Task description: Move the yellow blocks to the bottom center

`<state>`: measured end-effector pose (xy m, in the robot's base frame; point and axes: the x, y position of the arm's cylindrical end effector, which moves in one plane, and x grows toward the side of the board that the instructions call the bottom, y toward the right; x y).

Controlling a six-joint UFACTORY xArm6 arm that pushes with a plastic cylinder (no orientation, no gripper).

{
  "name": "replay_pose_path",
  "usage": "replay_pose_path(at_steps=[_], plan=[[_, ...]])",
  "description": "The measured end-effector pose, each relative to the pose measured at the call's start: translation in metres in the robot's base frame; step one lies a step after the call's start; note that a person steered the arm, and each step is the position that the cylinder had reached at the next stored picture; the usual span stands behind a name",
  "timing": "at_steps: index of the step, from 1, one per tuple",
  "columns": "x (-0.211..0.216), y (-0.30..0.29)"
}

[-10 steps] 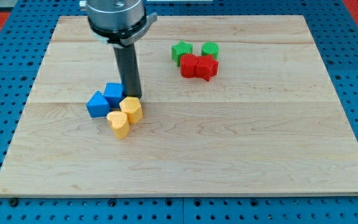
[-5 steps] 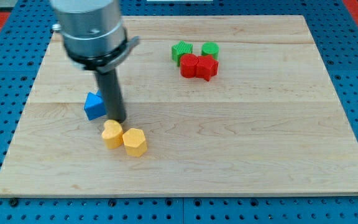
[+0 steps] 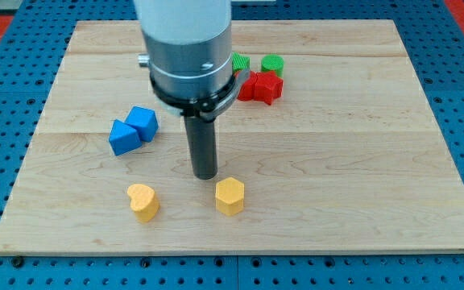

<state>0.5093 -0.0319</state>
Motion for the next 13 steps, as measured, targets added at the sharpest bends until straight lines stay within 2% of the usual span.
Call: replay_pose_path(at_steps=[1, 2, 3, 4, 5, 6, 7, 9, 10, 11, 12, 13], plan=[[0.034, 0.019], [0.023, 0.012], [0.000, -0.058], [0.028, -0.101], [0.046, -0.102], [0.047, -0.139], [0.066, -0.152], [0.066, -0.075], [0.091, -0.093], [0.093, -0.074], [0.087, -0.018], [0.083, 0.004]])
